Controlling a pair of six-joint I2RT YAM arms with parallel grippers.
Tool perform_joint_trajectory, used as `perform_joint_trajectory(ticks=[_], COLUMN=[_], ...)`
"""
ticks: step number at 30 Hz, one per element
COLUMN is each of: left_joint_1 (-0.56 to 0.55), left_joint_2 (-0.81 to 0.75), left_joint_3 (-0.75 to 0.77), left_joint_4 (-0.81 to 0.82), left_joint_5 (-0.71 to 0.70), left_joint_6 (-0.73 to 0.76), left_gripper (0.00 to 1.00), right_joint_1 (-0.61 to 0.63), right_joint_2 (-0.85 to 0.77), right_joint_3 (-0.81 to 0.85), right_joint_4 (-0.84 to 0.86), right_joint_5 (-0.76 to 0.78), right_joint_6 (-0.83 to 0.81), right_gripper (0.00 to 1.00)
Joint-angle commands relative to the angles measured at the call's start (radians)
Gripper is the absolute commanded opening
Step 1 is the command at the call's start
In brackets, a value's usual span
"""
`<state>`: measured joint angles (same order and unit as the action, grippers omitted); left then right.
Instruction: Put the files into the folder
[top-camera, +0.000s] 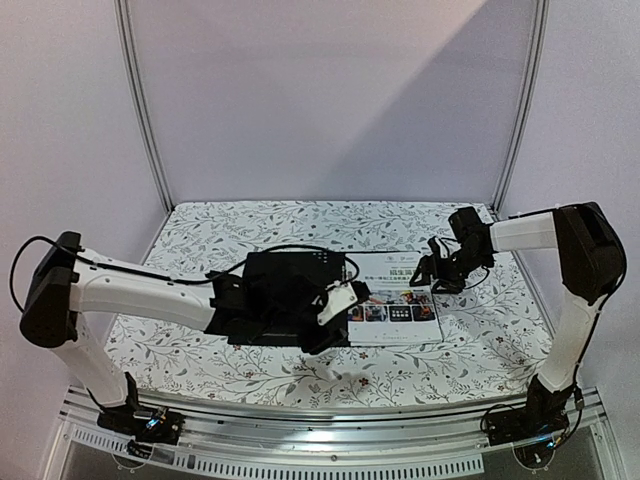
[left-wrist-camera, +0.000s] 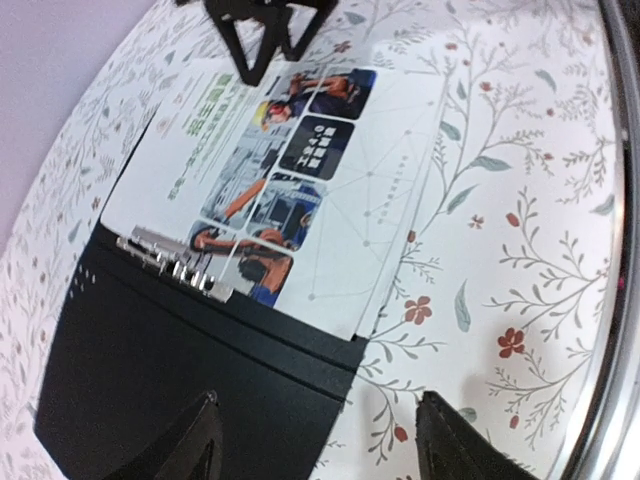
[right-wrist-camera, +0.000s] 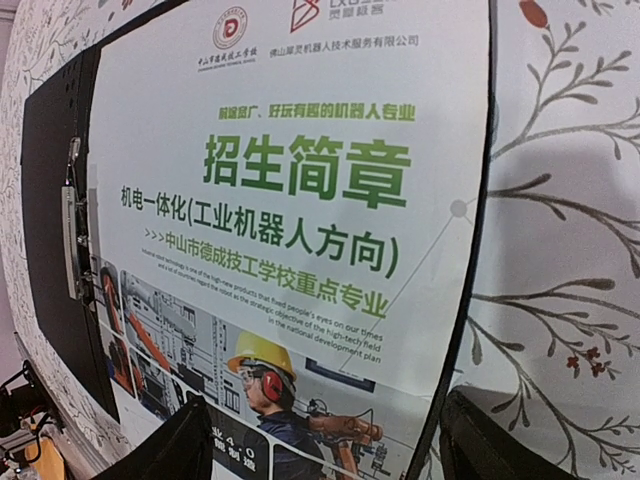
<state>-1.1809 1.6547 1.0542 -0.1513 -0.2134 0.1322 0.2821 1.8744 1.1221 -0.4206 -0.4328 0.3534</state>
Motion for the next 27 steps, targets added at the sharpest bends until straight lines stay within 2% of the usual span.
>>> perform_joint_trajectory(ticks=[1,5,14,27], left_joint_1=[-0.087,-0.124,-0.126,-0.136], left_joint_2=[0.108,0.22,0.439,0.726], left_joint_3=[0.085,0.176,0.376,0.685], left_joint_4=[0.02,0.039,0.044,0.088], left_joint_5=[-0.12,-0.13,-0.039,-0.053], left_joint_6=[0.187,0.288,0.352,0.279], left_gripper=[0.67,0.68,0.68,0.68], right_joint_1=[0.008,0.006,-0.037,-0.122], right_joint_2=[0.022,-0.054,-0.201,-0.304], right_joint_3=[-0.003,-0.022,-0.076,-0.206], right_joint_4=[-0.031,-0.021,-0.027,0.063], right_joint_5=[0.028,0.042,0.049,0.055], right_joint_6=[-0.004,-0.002,0.009,0.057], right_gripper=[0.77,0.78,0.79,0.79])
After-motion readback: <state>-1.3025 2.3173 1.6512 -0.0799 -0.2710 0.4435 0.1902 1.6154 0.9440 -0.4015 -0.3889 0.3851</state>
